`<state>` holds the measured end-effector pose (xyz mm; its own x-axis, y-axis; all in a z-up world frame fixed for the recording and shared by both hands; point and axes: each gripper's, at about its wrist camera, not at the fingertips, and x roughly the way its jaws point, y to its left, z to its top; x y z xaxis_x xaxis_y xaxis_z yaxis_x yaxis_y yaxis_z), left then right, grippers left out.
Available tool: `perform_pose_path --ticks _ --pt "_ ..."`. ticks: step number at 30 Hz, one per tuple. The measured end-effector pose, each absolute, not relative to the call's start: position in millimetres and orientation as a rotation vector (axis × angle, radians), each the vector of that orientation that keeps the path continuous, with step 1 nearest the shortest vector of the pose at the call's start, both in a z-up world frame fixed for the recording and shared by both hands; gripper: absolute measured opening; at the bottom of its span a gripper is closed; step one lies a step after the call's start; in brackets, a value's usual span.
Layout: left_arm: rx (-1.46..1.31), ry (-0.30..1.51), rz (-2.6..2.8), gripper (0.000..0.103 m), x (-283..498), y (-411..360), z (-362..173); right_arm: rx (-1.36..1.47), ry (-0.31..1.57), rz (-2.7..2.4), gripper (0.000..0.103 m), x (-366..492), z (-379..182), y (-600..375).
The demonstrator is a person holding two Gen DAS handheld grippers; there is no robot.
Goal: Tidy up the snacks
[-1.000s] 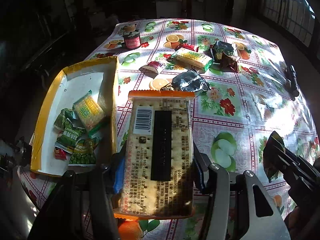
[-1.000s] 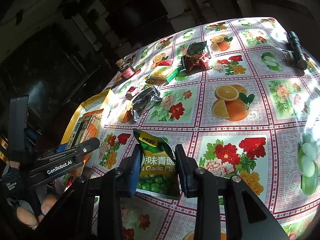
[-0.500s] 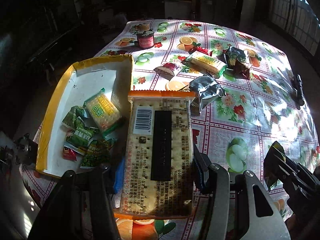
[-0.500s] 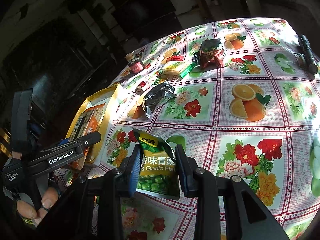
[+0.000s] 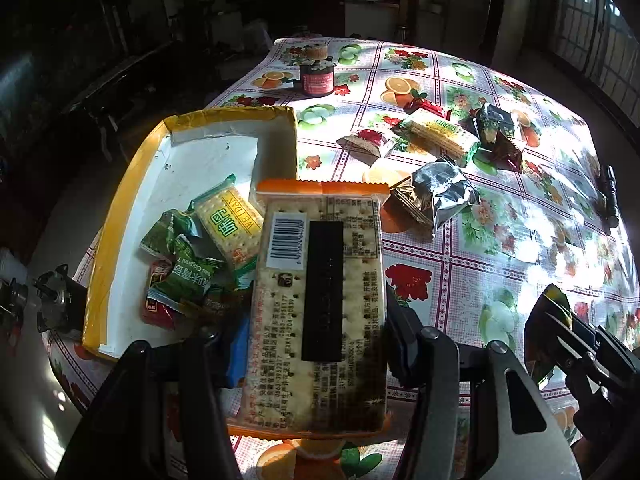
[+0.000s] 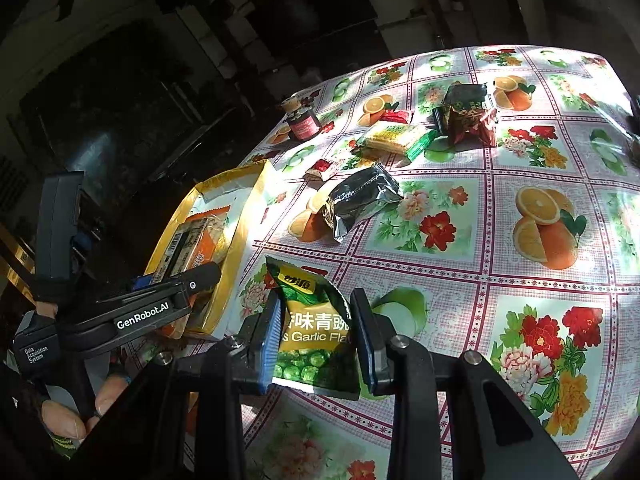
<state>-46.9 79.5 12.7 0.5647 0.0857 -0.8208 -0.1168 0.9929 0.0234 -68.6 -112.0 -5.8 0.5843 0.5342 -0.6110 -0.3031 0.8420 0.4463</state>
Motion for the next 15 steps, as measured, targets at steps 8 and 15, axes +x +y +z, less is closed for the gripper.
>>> perform_pose_path --ticks 8,15 --pt "-0.053 0.966 0.155 0.056 -38.5 101.6 12.5 0.276 0.801 0.554 0.033 -52.8 2.8 -86.8" --pt "-0.079 0.971 0.179 0.056 -25.9 127.3 15.2 0.248 0.793 0.602 0.033 -36.8 13.1 -59.5"
